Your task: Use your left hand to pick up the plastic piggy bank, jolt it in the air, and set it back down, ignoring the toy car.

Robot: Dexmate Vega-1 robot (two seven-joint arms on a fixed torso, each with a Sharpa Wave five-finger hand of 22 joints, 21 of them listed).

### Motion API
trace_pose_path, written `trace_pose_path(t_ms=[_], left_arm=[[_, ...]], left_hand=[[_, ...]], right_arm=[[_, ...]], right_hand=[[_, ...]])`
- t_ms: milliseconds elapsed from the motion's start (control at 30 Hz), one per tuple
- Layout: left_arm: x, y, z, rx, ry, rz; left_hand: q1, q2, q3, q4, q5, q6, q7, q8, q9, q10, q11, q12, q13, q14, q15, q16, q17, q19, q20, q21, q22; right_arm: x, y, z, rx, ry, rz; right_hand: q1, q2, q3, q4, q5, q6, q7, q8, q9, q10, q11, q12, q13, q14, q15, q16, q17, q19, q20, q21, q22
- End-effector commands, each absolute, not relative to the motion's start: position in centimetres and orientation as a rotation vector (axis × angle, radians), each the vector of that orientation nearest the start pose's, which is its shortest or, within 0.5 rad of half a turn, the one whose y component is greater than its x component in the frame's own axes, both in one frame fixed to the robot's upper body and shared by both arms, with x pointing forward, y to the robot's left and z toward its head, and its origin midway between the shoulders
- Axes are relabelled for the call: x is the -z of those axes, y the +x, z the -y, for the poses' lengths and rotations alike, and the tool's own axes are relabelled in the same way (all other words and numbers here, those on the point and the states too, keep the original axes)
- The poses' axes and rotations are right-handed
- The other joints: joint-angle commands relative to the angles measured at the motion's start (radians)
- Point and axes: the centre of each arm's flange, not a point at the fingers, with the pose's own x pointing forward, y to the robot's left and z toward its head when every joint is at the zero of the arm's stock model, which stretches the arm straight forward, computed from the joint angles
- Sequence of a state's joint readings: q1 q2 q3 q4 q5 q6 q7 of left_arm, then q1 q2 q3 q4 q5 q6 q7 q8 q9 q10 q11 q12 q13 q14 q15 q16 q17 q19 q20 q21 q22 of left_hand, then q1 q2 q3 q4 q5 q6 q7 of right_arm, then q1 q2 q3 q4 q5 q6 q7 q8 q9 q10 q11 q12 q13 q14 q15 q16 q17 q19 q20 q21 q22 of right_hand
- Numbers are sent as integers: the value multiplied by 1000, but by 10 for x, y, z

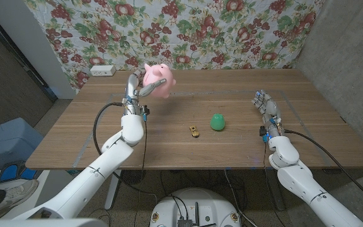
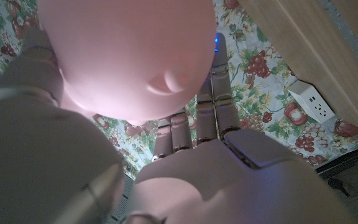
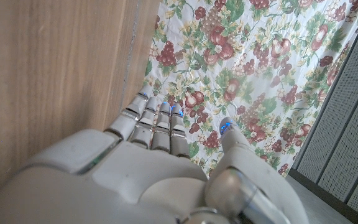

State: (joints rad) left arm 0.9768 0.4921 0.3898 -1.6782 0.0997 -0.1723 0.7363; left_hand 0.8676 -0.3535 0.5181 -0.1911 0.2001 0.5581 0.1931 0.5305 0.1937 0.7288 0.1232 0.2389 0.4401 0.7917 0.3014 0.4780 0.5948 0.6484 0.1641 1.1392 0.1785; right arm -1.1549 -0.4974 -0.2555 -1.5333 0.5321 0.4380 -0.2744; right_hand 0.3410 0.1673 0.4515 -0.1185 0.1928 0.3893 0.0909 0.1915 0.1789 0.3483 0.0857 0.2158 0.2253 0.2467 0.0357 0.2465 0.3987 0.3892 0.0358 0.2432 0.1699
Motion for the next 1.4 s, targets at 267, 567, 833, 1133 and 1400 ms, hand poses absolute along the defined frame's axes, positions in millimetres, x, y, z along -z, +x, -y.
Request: trace_pose_path(t_ms=[267, 567, 833, 1133, 1400], left_arm=[[-4, 558, -245, -479, 169, 1167], [-5, 560, -244, -476, 170, 1170], [-6, 561, -244, -460, 194, 1138], [-12, 565, -242, -400, 299, 997], [-19, 569, -241, -326, 419, 831]], left_hand=[[434, 434, 209, 8, 148, 375, -175, 16, 166, 262, -255, -3, 4, 400, -535, 5, 5, 67, -354, 130, 6], [432, 433, 211, 8, 148, 374, -175, 13, 168, 260, -257, -5, 8, 398, -535, 1, 4, 63, -354, 133, 5], [432, 433, 214, 7, 147, 376, -176, 12, 169, 263, -256, -7, 9, 400, -535, 2, 7, 61, -354, 136, 5], [432, 433, 218, 7, 147, 377, -178, 11, 173, 265, -256, -9, 10, 399, -535, -1, 6, 59, -354, 139, 4], [432, 432, 221, 7, 148, 377, -179, 8, 173, 268, -252, -11, 11, 400, -536, -3, 6, 58, -353, 143, 4]], right_arm=[[89, 587, 312, 54, 125, 675], [88, 588, 312, 55, 122, 675], [88, 588, 313, 58, 123, 676], [88, 588, 312, 56, 121, 677], [88, 588, 311, 54, 122, 676]], right_hand=[[-8, 2, 8, 0, 8, 3, -2, 0, 4, 6, -3, -2, 5, 8, 0, 1, 2, 8, -1, -7, 4], [-8, 2, 8, -1, 8, 3, -2, 0, 4, 6, -2, -2, 5, 8, -1, 1, 1, 9, -1, -9, 5], [-8, 2, 8, -1, 8, 3, -3, 0, 4, 7, -5, -2, 5, 8, -1, 1, 1, 9, -1, -11, 5], [-8, 2, 8, -1, 8, 3, -2, 0, 4, 6, -2, -3, 4, 7, 0, 1, 0, 9, -1, -13, 5], [-8, 2, 8, -1, 8, 2, -3, 0, 4, 5, -3, -3, 4, 7, 0, 1, -1, 10, -1, -16, 5]])
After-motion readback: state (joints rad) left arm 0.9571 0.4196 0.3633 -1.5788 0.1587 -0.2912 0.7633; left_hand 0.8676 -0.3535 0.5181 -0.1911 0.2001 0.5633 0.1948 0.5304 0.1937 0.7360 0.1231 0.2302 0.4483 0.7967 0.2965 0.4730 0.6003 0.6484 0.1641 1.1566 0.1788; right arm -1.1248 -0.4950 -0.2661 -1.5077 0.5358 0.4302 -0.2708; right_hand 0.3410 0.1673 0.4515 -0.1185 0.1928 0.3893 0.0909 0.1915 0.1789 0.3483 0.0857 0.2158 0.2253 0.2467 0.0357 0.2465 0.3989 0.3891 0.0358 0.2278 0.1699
